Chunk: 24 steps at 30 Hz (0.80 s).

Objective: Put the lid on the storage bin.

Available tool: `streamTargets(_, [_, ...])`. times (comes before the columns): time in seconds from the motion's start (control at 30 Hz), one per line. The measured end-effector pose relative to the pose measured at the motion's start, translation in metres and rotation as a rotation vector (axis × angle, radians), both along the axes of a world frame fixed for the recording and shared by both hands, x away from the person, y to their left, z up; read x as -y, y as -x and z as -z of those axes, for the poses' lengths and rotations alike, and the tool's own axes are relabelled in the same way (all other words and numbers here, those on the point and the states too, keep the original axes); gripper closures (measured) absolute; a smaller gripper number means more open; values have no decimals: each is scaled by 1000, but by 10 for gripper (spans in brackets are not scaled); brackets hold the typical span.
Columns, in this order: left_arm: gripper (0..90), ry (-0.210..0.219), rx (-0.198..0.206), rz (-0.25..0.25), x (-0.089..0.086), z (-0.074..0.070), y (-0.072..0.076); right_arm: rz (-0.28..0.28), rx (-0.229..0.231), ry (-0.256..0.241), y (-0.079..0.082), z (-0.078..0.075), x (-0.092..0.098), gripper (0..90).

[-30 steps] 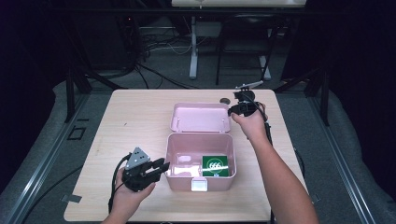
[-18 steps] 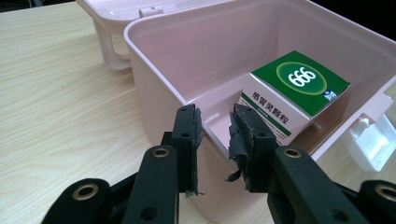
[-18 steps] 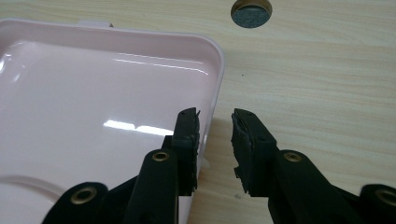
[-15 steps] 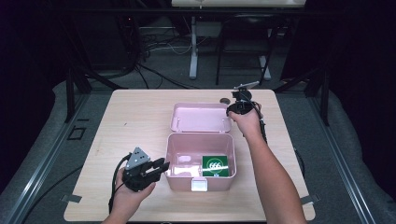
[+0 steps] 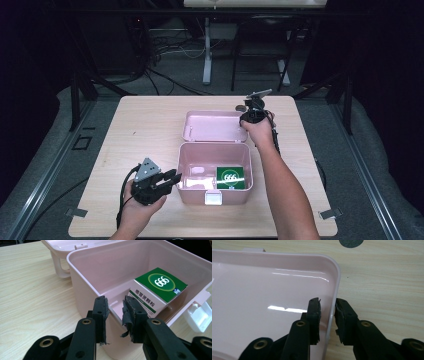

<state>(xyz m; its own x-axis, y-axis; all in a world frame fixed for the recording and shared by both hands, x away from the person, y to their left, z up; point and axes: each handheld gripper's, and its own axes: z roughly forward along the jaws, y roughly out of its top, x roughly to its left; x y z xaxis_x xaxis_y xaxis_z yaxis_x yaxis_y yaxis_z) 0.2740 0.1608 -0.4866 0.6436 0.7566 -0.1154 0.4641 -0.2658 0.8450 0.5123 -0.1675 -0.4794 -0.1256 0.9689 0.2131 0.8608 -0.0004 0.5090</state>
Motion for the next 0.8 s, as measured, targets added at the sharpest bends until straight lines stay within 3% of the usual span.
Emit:
streamTargets(0.13, [720, -1, 1, 0, 0, 0, 0, 19, 3, 13, 1, -2, 0, 833])
streamTargets(0.8, [727, -5, 6, -5, 1, 0, 0, 35, 87, 20, 11, -21, 0, 860])
